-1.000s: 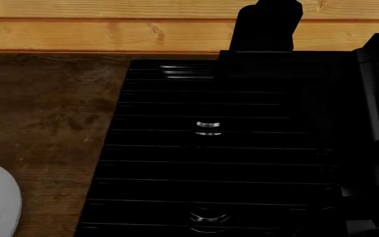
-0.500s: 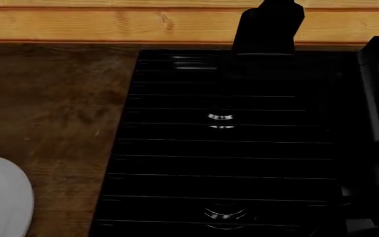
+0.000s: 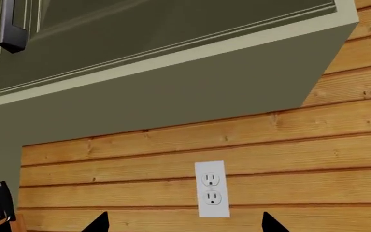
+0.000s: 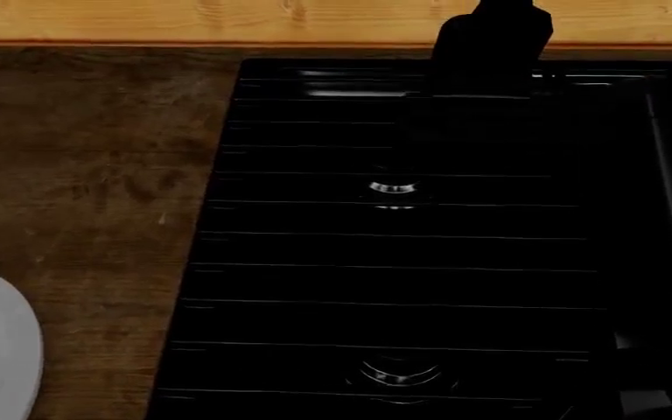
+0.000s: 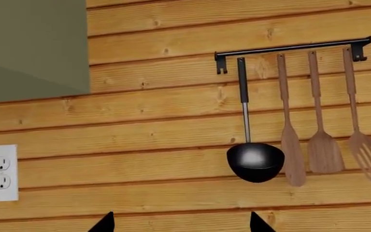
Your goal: Pick the broccoli from the pan and place it on the plate.
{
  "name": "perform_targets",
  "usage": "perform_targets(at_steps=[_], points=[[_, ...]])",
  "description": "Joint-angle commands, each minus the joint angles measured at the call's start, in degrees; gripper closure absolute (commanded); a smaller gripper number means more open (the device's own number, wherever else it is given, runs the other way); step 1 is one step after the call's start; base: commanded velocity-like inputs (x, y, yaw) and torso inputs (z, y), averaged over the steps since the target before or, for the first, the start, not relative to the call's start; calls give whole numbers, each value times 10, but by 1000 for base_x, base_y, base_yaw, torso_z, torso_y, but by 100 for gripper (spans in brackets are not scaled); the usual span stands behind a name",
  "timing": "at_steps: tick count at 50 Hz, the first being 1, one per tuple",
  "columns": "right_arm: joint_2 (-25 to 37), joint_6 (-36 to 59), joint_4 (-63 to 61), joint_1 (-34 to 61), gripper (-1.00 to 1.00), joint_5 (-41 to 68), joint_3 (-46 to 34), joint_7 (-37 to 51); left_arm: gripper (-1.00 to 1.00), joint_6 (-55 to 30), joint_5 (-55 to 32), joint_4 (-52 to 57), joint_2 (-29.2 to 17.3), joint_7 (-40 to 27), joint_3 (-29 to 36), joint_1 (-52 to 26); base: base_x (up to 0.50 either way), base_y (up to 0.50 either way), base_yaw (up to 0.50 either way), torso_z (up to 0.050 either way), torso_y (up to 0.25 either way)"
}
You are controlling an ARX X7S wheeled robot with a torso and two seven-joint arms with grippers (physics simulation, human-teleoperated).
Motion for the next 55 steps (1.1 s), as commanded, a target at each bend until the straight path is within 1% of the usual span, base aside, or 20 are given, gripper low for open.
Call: perform_targets(at_steps=[1,17,20,23,25,26,27,28,29,30,31,32,33,34,37,40,42,44,49,55], points=[[2,-4,2,0,-100,3,-1,0,-100,1,-1,1,-4,-5,10,-8,172,0,0,0,0],[4,-10,-1,-4,-100,-2,-4,-4,-100,14,-8,3,-20,-14,0,4,128,0,0,0,0],[6,-11,-1,-6,-100,-5,-4,-6,-100,35,-37,11,-62,-37,-15,14,0,0,0,0,0],[8,-14,0,-14,-100,-14,-1,-14,-100,79,-48,11,-124,-59,-58,79,0,0,0,0,0],[12,-16,-1,-22,-100,-21,3,-19,-100,79,-66,11,-138,-62,-171,168,0,0,0,0,0],[13,-17,1,-25,-100,-23,5,-20,-100,18,-112,11,-119,-62,-257,186,0,0,0,0,0],[14,-17,1,-25,-100,-22,5,-20,-100,-68,-183,11,-69,-71,-318,126,0,0,0,0,0],[16,-17,2,-25,-100,-22,6,-20,-100,-154,-269,11,-20,-120,-400,80,0,0,0,0,0],[16,-18,2,-27,-100,-24,6,-23,-100,-240,-355,11,-5,-155,-460,84,0,0,0,0,0],[17,-20,2,-31,-100,-30,7,-28,-100,-265,-407,7,-8,-175,-527,114,0,0,0,0,0],[16,-22,3,-33,-100,-33,8,-31,-100,-262,-429,-1,-26,-190,-552,129,0,0,0,0,0],[16,-22,2,-35,-100,-38,7,-35,-100,-282,-462,-1,-25,-200,-616,162,0,0,0,0,0],[15,-23,4,-36,-100,-40,6,-38,-100,-274,-482,-9,-47,-203,-678,211,0,0,0,0,0],[15,-23,5,-38,-100,-43,4,-42,-100,-290,-511,-9,-49,-203,-762,263,0,0,0,0,0],[14,-26,6,-40,-100,-47,3,-46,-100,-294,-555,-21,-62,-202,-912,367,0,0,0,0,0],[15,-23,11,-36,-100,-50,-2,-47,-100,-319,-605,-53,-69,-202,-1120,515,0,0,0,0,0],[16,-21,14,-34,-100,-51,-6,-46,-100,-328,-619,-67,-65,-201,-1199,568,0,0,0,0,0],[19,-19,13,-30,-100,-45,-5,-41,-100,-346,-627,-77,-58,-197,-1251,598,0,0,0,0,0],[26,-12,19,-22,-100,-25,-5,-17,-100,-384,-623,-99,-28,-173,-1284,598,0,0,0,0,0],[58,14,62,13,-100,57,-8,71,-100,-376,-587,-81,-22,-149,-1243,577,0,0,0,0,0]])
